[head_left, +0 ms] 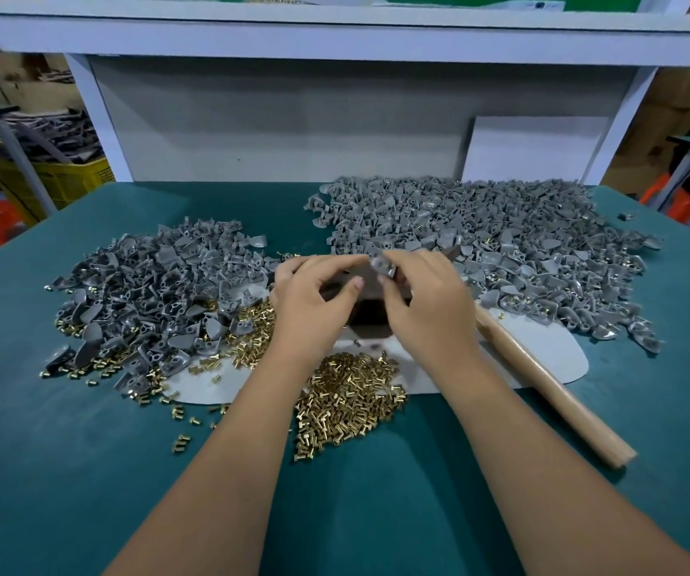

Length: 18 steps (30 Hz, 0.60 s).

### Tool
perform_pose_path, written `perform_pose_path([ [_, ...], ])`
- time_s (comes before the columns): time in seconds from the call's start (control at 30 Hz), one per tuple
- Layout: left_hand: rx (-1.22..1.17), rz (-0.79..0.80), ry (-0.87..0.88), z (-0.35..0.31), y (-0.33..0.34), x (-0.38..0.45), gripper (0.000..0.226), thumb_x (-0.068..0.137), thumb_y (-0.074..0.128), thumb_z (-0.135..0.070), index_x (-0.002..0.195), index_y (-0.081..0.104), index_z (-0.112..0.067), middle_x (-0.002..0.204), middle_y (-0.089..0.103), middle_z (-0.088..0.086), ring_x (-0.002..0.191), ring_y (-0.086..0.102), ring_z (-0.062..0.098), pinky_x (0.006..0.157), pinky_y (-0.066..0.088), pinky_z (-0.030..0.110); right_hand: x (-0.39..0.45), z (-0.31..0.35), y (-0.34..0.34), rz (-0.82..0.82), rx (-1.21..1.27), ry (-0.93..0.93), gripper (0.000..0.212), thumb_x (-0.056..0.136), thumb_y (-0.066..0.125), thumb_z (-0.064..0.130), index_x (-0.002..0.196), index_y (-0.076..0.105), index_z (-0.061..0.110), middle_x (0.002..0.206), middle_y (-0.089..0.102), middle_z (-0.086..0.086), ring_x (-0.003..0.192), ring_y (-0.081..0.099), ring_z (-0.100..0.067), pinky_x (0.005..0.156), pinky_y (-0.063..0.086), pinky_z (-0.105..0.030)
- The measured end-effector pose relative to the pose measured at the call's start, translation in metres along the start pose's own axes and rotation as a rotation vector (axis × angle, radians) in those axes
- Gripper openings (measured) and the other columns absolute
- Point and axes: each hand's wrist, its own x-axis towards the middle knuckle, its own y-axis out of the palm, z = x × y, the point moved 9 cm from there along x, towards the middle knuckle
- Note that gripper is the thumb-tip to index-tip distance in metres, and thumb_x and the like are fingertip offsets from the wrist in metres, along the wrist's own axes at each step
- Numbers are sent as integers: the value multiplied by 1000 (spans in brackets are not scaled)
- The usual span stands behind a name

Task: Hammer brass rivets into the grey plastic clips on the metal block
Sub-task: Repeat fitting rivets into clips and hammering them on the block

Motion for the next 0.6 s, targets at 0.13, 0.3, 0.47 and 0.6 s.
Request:
perform_pose_path([
  [0.13, -12, -40, -94, 9, -5, -3, 30, 93, 62, -18, 99, 69, -46, 100, 37, -36, 129, 36, 20, 113, 34, 48, 9, -53, -15, -97, -6, 312, 33, 90, 60, 11, 123, 59, 11, 105, 62, 0, 101, 58, -18, 84, 43, -24],
  [0.3, 61, -99, -85, 13, -12, -1, 29, 93, 60, -14, 95, 71, -41, 97, 39, -39, 119, 32, 11, 112, 31, 42, -3, -89, -26, -26, -238, 577, 71, 90, 58, 19, 151, 19, 15, 142, 34, -12, 130, 32, -26, 105, 32, -35],
  [0.47, 190, -215, -108, 18, -39, 6, 48, 90, 50, 2, 103, 71, -39, 101, 45, -37, 116, 35, 16, 105, 35, 47, 1, -24, -19, -9, -209, 266, 55, 84, 59, 14, 138, 44, 12, 134, 42, -13, 123, 37, -24, 104, 30, -35],
  [0.6, 27, -279, -266, 49, -71, 6, 64, 83, 41, 16, 100, 67, -39, 119, 63, -1, 59, 53, 15, 46, 44, 25, -7, 57, 6, 216, -17, -206, 28, 86, 54, 6, 111, 67, 9, 99, 67, -5, 91, 61, -20, 85, 51, -36],
])
